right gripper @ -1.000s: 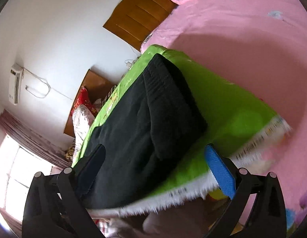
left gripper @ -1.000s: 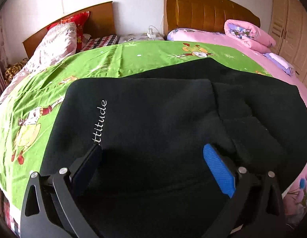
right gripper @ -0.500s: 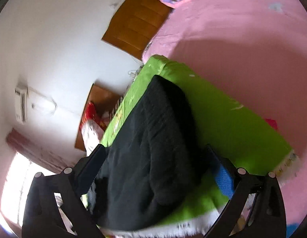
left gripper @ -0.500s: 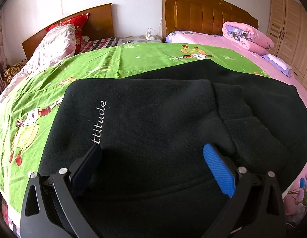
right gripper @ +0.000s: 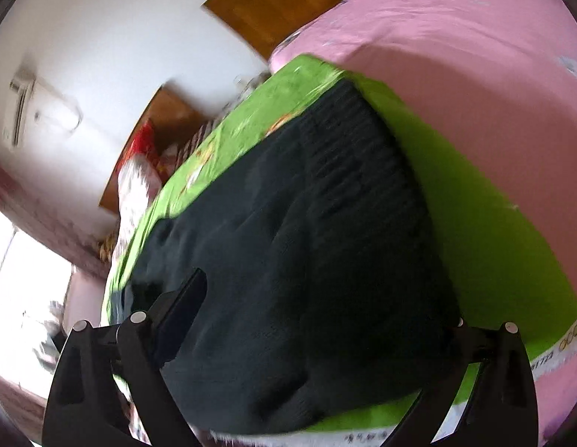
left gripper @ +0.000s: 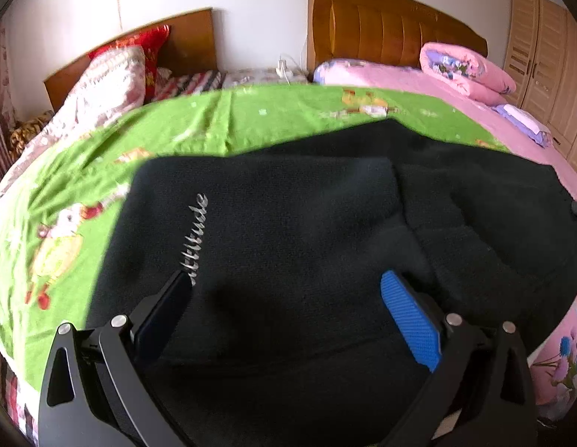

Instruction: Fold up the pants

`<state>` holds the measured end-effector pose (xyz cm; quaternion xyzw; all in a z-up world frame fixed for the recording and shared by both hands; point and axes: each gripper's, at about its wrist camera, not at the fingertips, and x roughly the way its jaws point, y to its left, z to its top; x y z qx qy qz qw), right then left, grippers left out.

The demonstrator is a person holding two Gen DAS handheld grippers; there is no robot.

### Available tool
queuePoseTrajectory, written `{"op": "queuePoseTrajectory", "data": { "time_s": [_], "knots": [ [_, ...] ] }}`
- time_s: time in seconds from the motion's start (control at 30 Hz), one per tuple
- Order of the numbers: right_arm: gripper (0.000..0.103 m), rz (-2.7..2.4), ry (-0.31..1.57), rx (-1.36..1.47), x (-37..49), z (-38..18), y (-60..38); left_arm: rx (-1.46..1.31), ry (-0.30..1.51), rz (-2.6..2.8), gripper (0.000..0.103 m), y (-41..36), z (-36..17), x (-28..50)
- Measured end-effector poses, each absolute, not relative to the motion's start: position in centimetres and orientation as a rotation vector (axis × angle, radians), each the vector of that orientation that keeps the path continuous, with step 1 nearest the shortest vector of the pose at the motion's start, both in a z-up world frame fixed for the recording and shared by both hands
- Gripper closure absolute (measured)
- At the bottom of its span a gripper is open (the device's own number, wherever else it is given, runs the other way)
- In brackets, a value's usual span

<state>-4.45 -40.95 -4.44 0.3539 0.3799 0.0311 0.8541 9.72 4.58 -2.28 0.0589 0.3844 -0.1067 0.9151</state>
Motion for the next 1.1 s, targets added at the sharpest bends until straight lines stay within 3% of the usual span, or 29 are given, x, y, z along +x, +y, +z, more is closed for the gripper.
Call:
{"op": "queuePoseTrajectory", "data": {
  "time_s": [0.13,0.33,0.77,0.93,1.1],
  "knots": [
    [0.035,0.000,0.780,0.724,-5.3,-4.7,-41.4,0.185,0.767,-0.229,0.001,3.6,-1.9,9.0],
    [0.057,-0.036,0.650,0.790,-6.7,-5.0,-41.8,0.146,0.838,-0.250,0.001,4.0,-3.9,10.0],
    [0.062,-0.029,0.421,0.959,-6.8,-3.1,-41.1,0.137,0.814,-0.252,0.001,4.2,-4.1,9.6],
    [0.062,0.014,0.368,0.806,-4.7,2.7,-37.3,0.093,0.796,-0.273,0.003,5.0,-3.2,9.1],
    [0.062,0.102,0.365,0.446,-1.4,8.9,-26.9,-0.102,0.600,-0.246,0.003,12.5,2.1,6.4]
  ]
}}
